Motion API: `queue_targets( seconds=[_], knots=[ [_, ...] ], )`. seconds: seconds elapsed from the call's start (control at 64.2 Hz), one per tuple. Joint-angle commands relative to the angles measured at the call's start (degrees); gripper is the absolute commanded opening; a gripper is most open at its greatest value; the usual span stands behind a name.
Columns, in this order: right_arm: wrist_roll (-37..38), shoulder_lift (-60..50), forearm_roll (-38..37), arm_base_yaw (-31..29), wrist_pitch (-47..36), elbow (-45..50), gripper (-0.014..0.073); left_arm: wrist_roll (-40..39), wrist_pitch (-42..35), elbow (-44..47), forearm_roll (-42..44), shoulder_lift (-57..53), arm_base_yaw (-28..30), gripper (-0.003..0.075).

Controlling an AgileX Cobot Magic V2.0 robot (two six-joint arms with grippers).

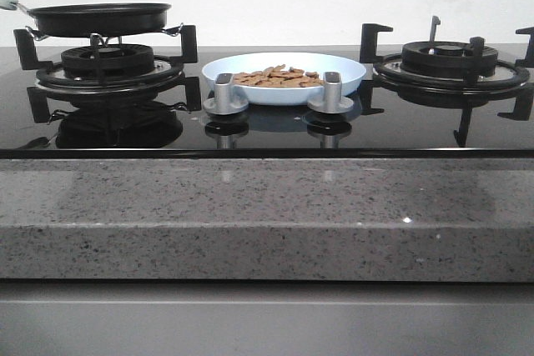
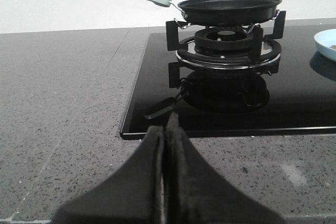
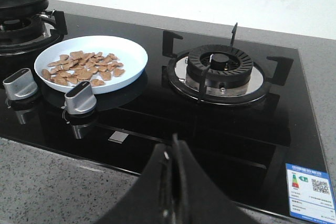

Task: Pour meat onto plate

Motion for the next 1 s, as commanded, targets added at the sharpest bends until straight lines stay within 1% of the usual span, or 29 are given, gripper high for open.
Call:
queue_targets(
  seconds=[0.0, 0.763, 0.856, 0.981],
  knots=[
    [-0.5, 0.1, -0.1, -0.1, -4.3, -1.6, -0.0071, -0.6, -4.7, 0.4, -0.8, -1.0, 0.2, -0.0020],
    [-0.5, 0.1, -0.4, -0.1, -4.4, -1.5, -0.0071, -0.6, -4.7, 0.4, -0.8, -1.0, 0.2, -0.0020],
    [-0.5, -0.9, -0.9, -0.4, -7.9, 1.4, -0.0071, -0.6, -4.7, 0.4, -0.8, -1.0, 0.2, -0.0020],
    [1.0, -4.0, -0.9, -2.6, -15.3, 7.5, -0.0071, -0.6, -4.7, 0.4, -0.8, -1.0, 0.2, -0.0020]
  ],
)
